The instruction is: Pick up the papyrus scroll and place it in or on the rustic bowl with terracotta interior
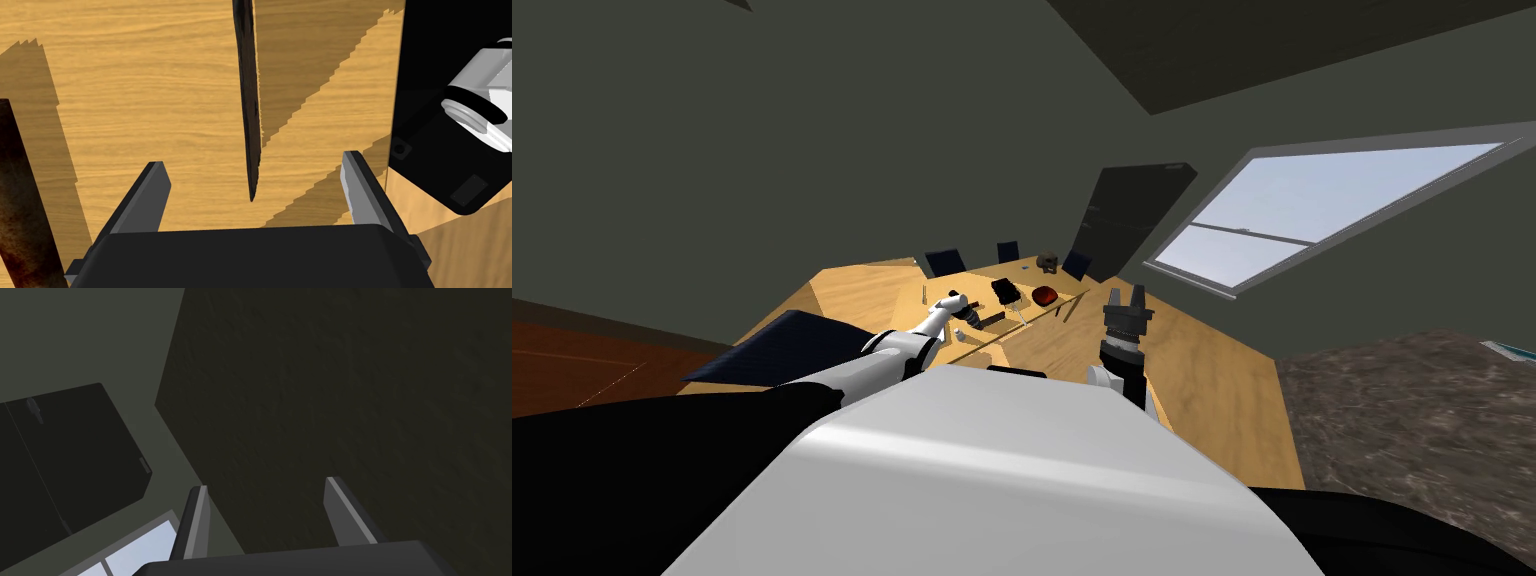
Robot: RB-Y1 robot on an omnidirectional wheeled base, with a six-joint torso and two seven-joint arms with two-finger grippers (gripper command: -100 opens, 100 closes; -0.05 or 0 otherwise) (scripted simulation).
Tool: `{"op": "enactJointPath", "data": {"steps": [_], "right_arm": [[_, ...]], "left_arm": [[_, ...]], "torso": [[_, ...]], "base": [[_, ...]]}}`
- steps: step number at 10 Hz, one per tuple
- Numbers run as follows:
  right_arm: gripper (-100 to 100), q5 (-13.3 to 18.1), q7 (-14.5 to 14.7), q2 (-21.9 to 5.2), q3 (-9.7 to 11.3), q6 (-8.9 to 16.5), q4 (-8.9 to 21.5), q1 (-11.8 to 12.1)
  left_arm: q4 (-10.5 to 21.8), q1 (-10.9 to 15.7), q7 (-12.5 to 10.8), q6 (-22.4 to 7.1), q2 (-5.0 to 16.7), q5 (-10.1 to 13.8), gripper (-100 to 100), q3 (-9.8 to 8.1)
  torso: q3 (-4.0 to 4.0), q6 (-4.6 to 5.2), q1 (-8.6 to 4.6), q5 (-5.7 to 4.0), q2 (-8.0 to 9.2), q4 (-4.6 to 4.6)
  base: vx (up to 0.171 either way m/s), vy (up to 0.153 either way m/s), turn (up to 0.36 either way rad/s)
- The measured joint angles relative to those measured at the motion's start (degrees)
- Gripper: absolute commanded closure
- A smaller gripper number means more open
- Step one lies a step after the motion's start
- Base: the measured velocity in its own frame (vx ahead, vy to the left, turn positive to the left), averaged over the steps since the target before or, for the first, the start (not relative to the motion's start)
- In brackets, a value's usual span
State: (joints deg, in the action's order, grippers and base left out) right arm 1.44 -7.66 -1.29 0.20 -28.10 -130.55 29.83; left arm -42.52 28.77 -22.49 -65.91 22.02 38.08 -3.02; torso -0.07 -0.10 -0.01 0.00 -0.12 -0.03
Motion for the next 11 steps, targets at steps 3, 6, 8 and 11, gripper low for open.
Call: {"op": "enactJointPath", "data": {"steps": [3,6,8,11], "right_arm": [[0,0.0,0.0,0.0,0.0,0.0,0.0,0.0],[0,0.0,0.0,0.0,0.0,0.0,0.0,0.0],[0,0.0,0.0,0.0,0.0,0.0,0.0,-0.01],[0,0.0,0.0,0.01,0.01,0.0,0.0,0.0]], "left_arm": [[0.03,-0.01,-0.03,-0.19,-0.05,0.06,100,0.0],[0.03,-0.01,-0.03,-0.18,-0.05,0.05,100,0.0],[-1.88,0.36,-0.95,-2.07,0.97,0.37,100,0.21],[-1.56,1.36,-1.46,-2.19,1.51,0.0,100,-0.35]], "torso": [[0.02,0.01,0.01,0.0,0.03,0.02],[0.01,0.0,0.02,0.0,0.01,0.01],[0.1,-0.01,0.0,-0.02,0.15,0.06],[0.01,0.1,-0.42,-0.06,-0.04,0.05]], "base": [[0.0,0.0,0.0],[-0.009,-0.002,0.004],[-0.027,-0.004,0.011],[-0.003,-0.114,-0.026]]}}
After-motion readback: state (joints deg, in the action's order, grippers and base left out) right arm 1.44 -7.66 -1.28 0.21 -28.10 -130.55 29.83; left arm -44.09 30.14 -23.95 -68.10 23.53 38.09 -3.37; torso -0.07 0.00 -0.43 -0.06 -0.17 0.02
